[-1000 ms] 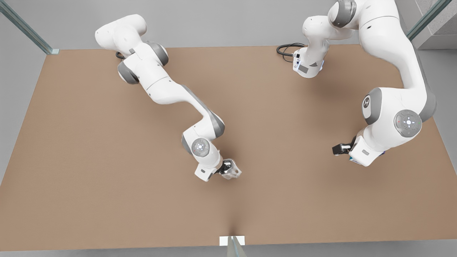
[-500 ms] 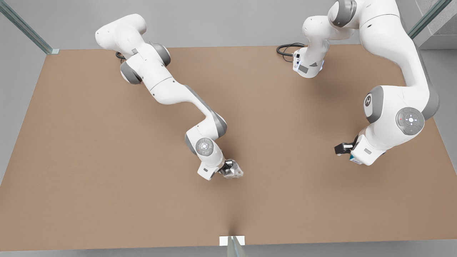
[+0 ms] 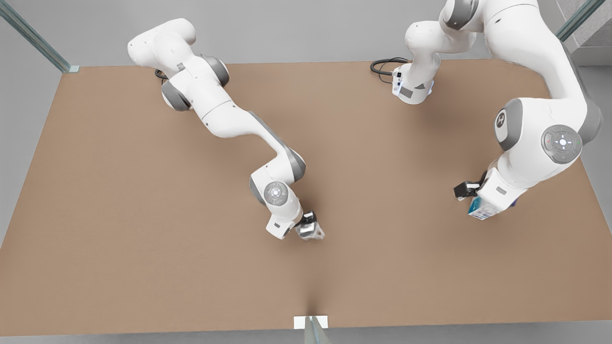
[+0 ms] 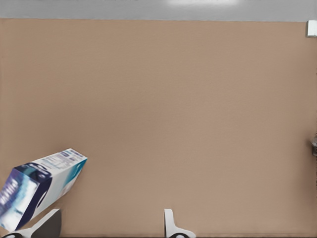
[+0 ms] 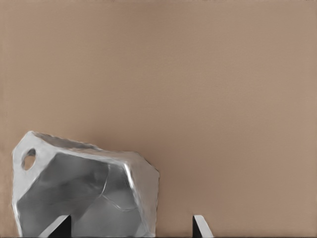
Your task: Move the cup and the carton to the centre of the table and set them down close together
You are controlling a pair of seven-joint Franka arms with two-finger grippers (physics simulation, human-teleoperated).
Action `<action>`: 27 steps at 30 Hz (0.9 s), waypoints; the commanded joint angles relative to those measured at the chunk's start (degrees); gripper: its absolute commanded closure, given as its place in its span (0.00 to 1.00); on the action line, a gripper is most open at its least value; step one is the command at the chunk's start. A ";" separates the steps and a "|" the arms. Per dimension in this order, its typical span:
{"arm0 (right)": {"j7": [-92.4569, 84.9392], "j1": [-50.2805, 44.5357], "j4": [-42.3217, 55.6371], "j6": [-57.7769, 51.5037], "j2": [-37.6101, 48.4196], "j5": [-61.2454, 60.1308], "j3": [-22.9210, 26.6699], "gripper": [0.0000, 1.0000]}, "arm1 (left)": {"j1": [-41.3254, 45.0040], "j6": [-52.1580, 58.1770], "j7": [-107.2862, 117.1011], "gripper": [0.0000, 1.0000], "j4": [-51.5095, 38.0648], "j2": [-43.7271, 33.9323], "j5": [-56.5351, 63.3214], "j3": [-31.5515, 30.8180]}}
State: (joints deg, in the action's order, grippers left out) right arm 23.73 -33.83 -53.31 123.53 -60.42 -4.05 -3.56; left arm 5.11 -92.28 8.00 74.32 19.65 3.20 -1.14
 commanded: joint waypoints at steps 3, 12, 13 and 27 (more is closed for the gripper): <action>0.00 -0.88 -1.18 -1.18 2.85 -1.58 0.05 0.00 | -0.36 0.27 -8.86 0.00 1.61 -1.46 0.05 -0.09; -6.49 14.40 -35.02 -12.25 40.20 -2.28 7.61 0.00 | -12.23 -12.39 -29.79 0.00 16.65 -1.29 5.50 -0.71; -12.48 18.45 -34.32 -18.05 42.13 -2.28 9.36 0.00 | -14.34 -13.71 -33.48 0.00 16.82 -0.23 5.50 -0.71; -26.37 36.29 -27.63 -27.29 44.60 4.84 4.18 0.00 | -18.03 -14.85 -42.10 0.00 22.19 1.35 5.67 1.58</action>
State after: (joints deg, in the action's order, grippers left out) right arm -2.48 2.64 -80.95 96.26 -15.95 0.64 0.62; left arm -13.11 -107.14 -34.09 96.51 21.08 8.79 0.44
